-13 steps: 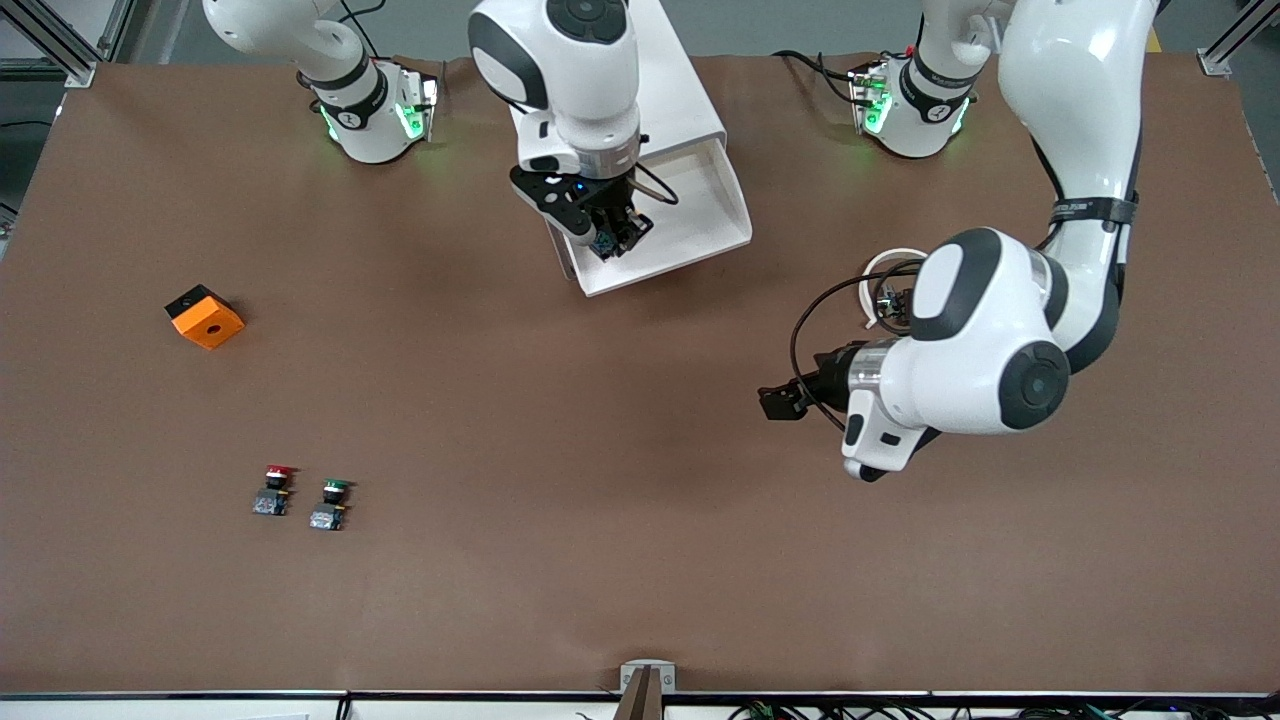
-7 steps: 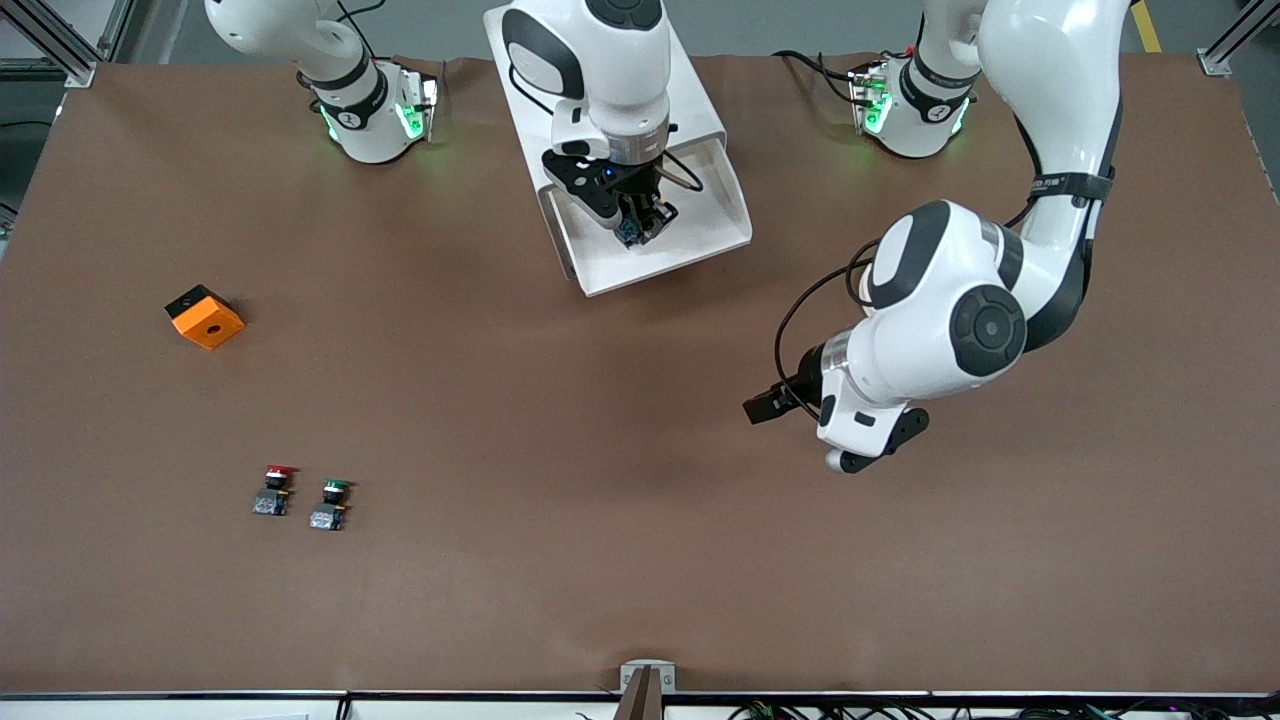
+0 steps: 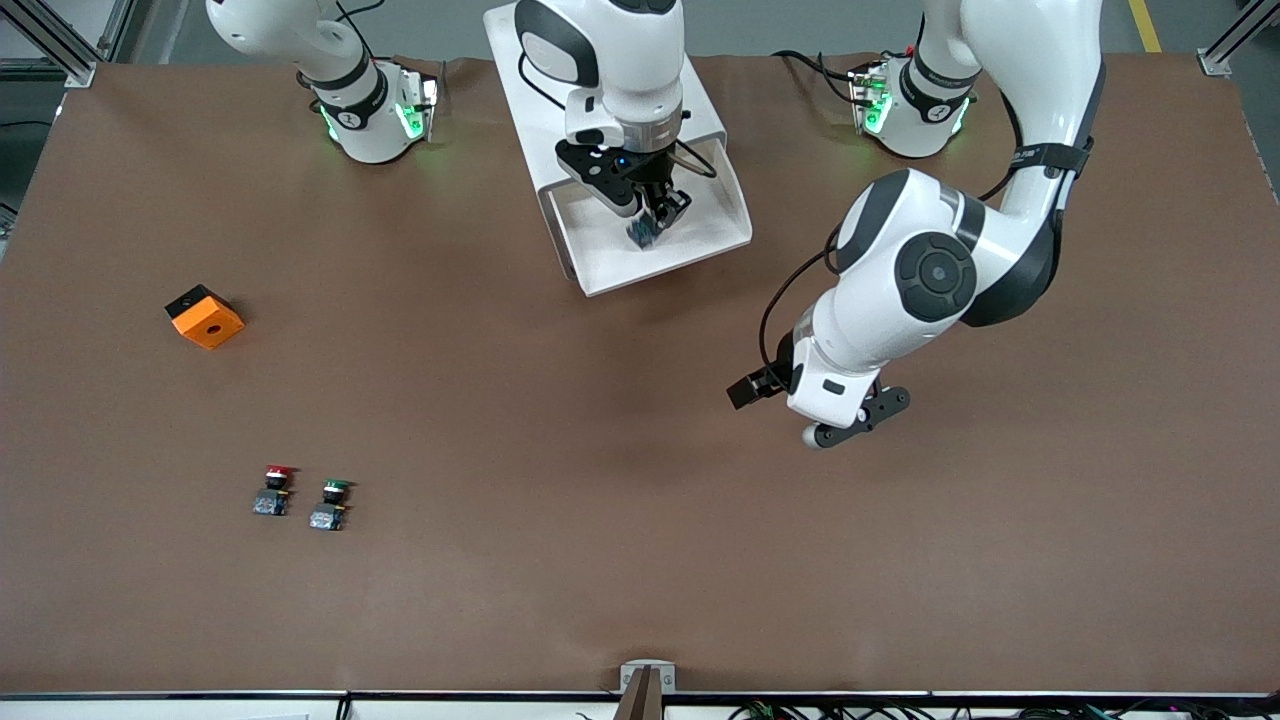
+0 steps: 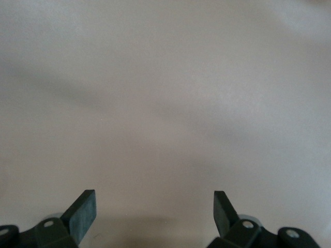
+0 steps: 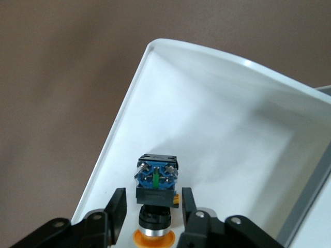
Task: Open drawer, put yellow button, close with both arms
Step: 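Lower the button into the drawer and open the right gripper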
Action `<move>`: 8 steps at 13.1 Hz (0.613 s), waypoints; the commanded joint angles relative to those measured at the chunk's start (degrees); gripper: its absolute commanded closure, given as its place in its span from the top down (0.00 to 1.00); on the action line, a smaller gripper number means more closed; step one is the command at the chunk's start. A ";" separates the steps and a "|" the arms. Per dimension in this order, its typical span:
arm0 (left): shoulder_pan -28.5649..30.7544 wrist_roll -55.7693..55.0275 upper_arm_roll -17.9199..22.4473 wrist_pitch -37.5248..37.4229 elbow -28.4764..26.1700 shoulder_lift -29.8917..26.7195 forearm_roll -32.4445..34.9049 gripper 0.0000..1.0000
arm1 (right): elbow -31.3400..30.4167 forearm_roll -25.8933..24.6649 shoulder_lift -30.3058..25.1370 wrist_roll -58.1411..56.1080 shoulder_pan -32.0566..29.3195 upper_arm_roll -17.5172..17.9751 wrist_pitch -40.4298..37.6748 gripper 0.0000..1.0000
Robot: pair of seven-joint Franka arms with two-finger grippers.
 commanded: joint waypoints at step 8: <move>-5.80 -11.11 0.10 6.31 -10.99 -5.99 2.86 1.00 | 14.46 0.74 -0.13 -29.36 -10.64 -1.03 -17.56 1.00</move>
